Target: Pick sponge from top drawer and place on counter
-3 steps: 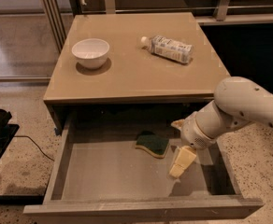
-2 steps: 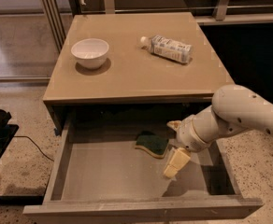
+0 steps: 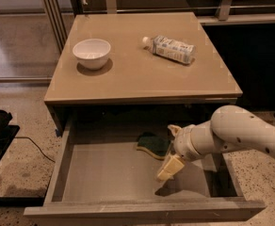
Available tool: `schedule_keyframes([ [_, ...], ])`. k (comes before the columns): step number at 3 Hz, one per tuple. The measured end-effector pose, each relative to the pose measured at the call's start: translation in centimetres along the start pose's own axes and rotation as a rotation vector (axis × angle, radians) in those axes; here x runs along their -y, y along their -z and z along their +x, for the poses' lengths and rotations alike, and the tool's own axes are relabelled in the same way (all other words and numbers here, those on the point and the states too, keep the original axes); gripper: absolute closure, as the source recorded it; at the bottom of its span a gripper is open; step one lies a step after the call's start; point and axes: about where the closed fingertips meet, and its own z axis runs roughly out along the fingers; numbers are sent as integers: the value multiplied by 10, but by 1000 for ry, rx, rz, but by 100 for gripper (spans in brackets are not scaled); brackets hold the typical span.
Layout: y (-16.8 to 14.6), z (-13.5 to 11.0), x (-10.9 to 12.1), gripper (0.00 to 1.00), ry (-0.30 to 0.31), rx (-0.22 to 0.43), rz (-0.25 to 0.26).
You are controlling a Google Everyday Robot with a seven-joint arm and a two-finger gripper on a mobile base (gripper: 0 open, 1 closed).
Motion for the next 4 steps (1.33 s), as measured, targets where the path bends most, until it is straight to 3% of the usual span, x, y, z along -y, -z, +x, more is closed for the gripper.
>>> schedule_keyframes([
  [3, -59, 16, 14, 0, -56, -1, 26],
  [4, -59, 16, 14, 16, -56, -1, 27],
])
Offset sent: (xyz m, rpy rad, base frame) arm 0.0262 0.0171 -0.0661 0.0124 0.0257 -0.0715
